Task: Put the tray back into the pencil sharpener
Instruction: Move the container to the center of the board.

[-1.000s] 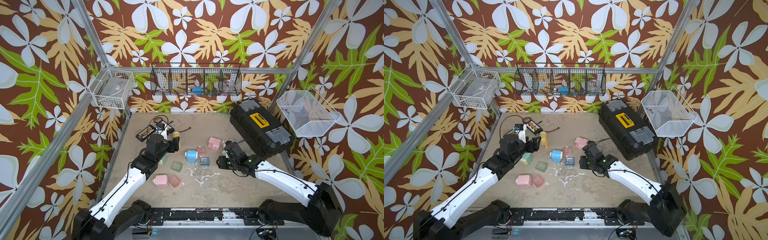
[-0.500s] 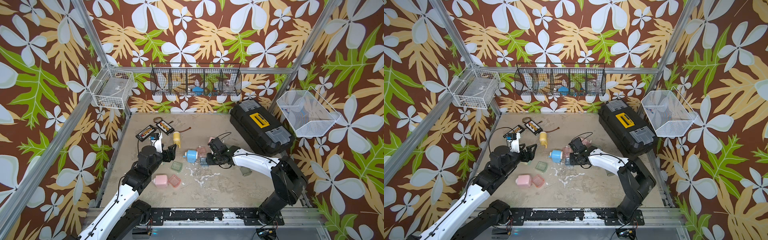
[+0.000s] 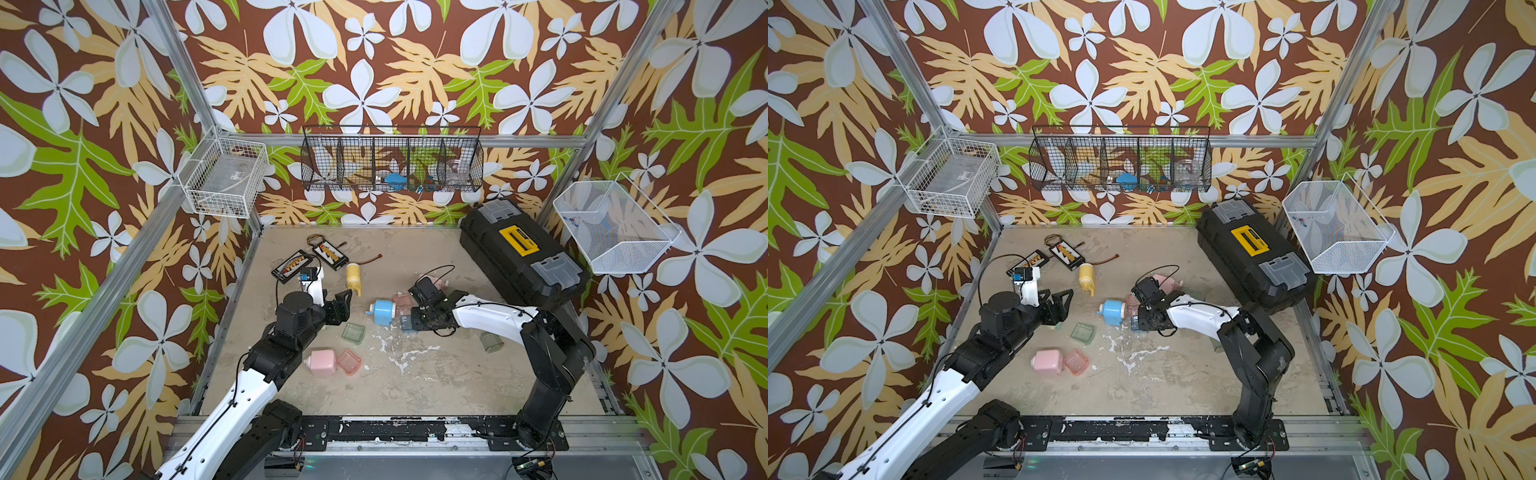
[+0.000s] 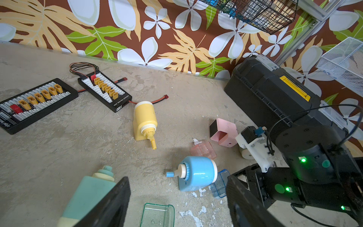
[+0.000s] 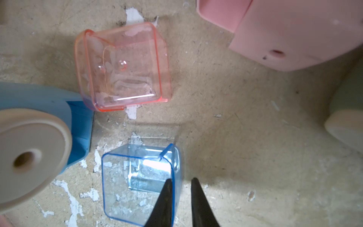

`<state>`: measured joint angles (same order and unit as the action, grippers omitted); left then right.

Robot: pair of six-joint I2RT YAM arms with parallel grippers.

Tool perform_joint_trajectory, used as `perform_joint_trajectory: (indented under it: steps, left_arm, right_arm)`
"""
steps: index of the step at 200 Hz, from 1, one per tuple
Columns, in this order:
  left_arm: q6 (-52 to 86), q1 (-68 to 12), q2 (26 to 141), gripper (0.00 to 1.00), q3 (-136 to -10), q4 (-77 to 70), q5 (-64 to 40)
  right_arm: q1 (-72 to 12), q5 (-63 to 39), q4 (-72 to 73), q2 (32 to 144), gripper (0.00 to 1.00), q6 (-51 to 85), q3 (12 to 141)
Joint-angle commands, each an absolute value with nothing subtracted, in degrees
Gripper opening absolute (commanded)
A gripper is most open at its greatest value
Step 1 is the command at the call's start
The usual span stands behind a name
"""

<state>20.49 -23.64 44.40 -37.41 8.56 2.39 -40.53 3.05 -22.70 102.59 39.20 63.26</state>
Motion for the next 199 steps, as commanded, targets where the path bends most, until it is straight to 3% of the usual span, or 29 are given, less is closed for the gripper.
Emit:
perform_joint_trajectory:
  steps: [1,76,165,199]
  left_arm:
    - [20.0,-23.6,44.4,0.78,-37.8,8.2,2.4]
    - [19.0,-23.6,45.4,0.77,-38.4,7.6,1.5]
    - [8.5,-23.6,49.6,0.78,-38.3,2.6,-9.9]
    - [0.2,-23.6,53.3,0.73,-39.6,3.8,-18.4]
  right_arm:
    - [-40.5,4.0,-23.3,103.0,0.16,39.5,63.8]
    - [-40.8,5.0,-24.2,99.4,0.02,39.4,60.4]
    - [-47.6,10.6,-33.6,81.7,0.03,45.1,46.1]
    - [-48.2,10.2,-33.7,78.5,0.06,47.5,42.1]
